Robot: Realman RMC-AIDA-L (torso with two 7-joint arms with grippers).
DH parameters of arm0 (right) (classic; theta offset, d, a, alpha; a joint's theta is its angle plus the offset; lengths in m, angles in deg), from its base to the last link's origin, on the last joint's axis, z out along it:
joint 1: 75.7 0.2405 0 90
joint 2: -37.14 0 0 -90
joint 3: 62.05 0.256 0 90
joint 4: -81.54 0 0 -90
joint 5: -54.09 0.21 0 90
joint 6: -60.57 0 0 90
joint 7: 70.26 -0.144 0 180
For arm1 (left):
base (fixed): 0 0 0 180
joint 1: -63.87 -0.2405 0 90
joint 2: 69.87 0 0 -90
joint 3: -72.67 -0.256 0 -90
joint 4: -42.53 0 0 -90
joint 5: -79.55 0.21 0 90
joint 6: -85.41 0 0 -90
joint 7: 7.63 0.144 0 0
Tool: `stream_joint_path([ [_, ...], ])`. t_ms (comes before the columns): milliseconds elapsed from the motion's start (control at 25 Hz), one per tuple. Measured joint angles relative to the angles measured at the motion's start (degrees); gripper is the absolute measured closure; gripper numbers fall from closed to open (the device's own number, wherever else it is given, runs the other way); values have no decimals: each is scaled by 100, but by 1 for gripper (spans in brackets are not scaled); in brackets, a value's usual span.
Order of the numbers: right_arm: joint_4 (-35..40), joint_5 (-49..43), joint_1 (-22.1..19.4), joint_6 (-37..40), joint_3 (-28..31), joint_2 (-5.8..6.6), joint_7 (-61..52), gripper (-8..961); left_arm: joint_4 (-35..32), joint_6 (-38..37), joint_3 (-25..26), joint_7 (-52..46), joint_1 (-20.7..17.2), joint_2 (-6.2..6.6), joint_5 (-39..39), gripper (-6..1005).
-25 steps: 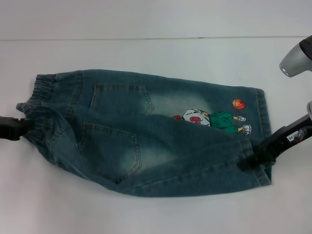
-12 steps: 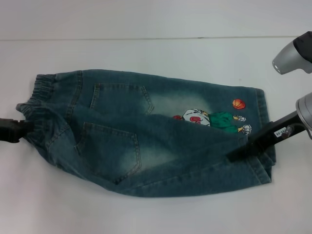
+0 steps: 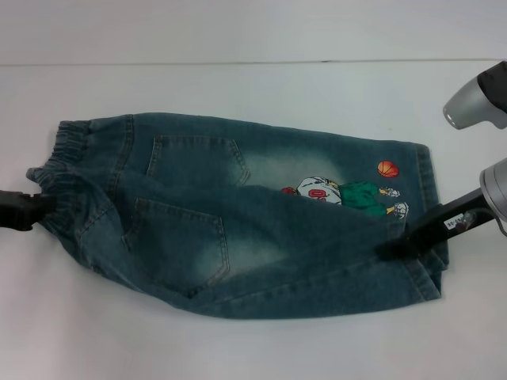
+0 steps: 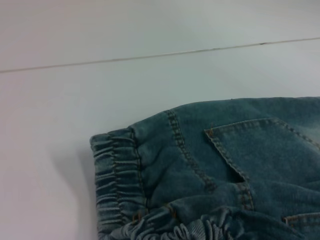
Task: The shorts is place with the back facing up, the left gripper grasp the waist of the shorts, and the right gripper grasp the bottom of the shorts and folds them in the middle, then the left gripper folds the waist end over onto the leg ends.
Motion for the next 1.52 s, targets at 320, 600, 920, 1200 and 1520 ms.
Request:
stream_joint_path([
  [320, 478, 712, -446, 425, 239, 85, 308, 878, 4, -28, 91, -8, -11, 13, -27, 957],
  [600, 1003, 1616, -1009, 932, 1151, 336, 677, 905, -38, -71, 295, -130, 51, 55, -185, 957],
  [920, 685, 1777, -1055, 26, 1625, 381, 1042, 905, 8, 290, 271, -431, 396, 71, -419, 957],
  [1200, 463, 1810, -943, -774, 1698, 338, 1054, 906, 283, 1057, 196, -456, 748, 0, -428, 957],
  [1520, 329, 1839, -902, -1233, 1667, 300, 1078, 905, 505, 1763, 40, -431, 851, -71, -433, 957],
])
